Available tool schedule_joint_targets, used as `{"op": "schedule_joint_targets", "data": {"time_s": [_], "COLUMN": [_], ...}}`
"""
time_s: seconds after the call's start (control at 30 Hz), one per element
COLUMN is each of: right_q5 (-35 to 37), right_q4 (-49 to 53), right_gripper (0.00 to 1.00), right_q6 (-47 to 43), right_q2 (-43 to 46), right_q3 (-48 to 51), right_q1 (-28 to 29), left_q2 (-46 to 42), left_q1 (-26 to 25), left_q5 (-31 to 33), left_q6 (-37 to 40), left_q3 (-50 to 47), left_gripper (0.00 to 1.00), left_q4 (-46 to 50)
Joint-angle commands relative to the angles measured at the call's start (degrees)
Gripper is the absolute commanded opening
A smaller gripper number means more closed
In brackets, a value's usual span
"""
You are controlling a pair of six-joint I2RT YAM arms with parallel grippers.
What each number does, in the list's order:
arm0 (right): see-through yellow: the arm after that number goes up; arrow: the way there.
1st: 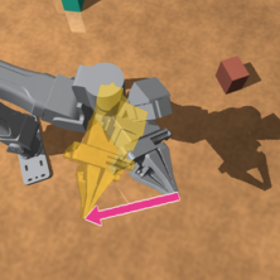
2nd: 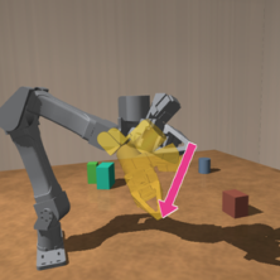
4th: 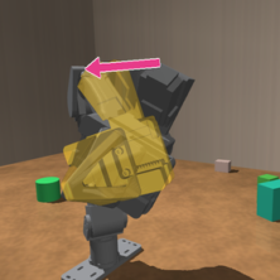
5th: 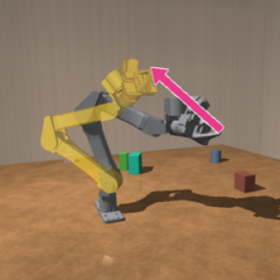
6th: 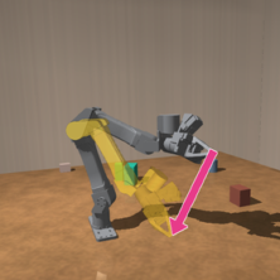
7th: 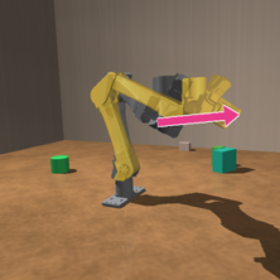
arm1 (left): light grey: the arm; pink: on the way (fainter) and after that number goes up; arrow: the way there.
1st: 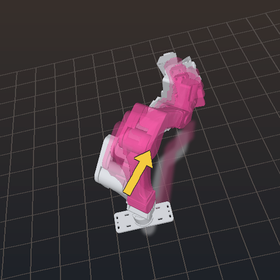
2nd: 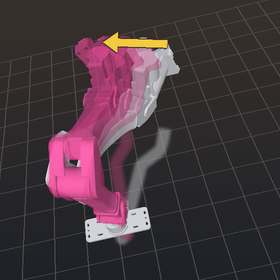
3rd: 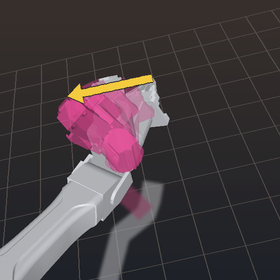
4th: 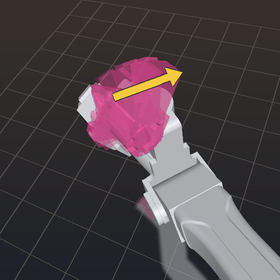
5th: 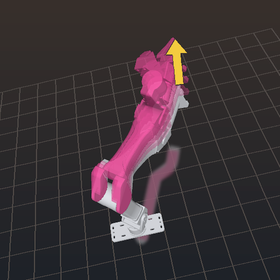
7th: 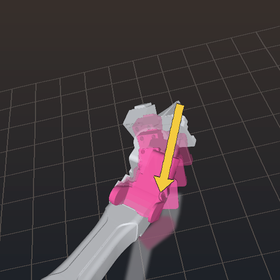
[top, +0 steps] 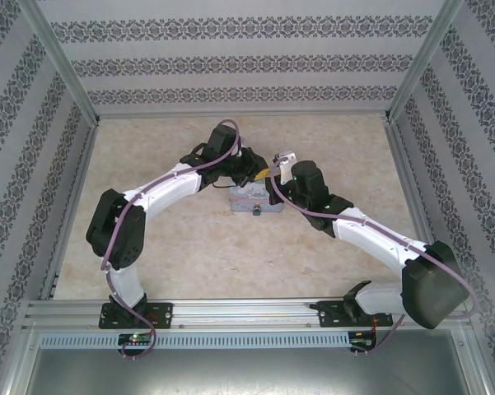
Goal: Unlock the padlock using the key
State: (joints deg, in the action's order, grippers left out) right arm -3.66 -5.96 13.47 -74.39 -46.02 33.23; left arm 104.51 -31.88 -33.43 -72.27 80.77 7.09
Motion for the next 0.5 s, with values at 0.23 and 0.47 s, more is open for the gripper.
{"op": "schedule_joint_targets", "data": {"time_s": [0.23,0.47], "right_q5": [0.8,-6.5], "right_q4": [-0.3,-0.7], "right_gripper": [0.0,0.49], "right_q6": [0.0,8.7], "right_q2": [0.0,4.3], "right_q3": [-2.4,-0.2], "right_q1": [0.2,-7.5], "left_q2": [1.0,1.0], "left_q1": [-1.0,-0.3], "left_q5": [-0.2,2.0], "left_q6": [0.5,5.0], "left_q3": [0.5,-1.2], "left_gripper": [0.0,0.0], "left_q4": [1.0,-2.5]}}
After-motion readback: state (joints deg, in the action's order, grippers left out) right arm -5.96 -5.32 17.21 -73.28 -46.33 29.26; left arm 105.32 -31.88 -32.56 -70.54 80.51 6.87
